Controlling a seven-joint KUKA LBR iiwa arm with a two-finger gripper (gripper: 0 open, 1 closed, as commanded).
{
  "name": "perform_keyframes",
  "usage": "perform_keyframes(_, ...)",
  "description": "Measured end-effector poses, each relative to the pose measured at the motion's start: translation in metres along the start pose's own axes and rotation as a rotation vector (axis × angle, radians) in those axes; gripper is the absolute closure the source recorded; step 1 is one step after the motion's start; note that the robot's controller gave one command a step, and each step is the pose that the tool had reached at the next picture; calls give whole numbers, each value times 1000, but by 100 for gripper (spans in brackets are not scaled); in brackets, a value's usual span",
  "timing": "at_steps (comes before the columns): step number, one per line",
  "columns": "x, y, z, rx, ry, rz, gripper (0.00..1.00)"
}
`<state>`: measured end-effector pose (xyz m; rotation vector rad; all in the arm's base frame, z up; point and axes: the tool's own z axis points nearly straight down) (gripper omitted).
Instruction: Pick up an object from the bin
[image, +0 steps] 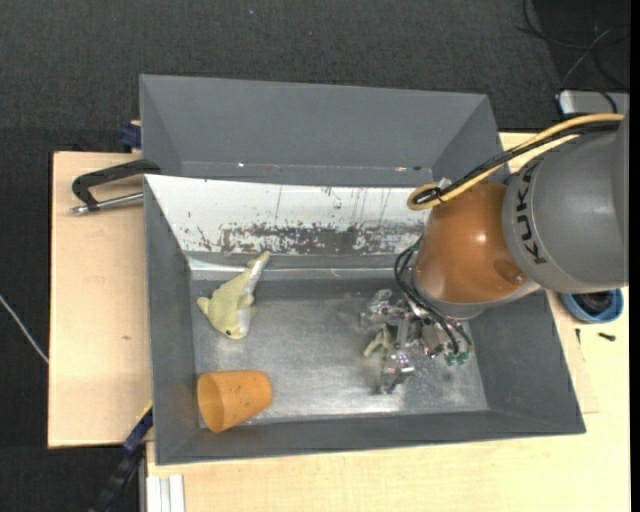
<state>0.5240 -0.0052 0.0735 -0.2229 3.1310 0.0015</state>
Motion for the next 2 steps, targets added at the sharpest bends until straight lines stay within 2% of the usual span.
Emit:
perform_keyframes(1,-1,0,-3,0,-3,-1,100)
perform_keyframes(2,-28,-17,-184,4,-11,-279,100)
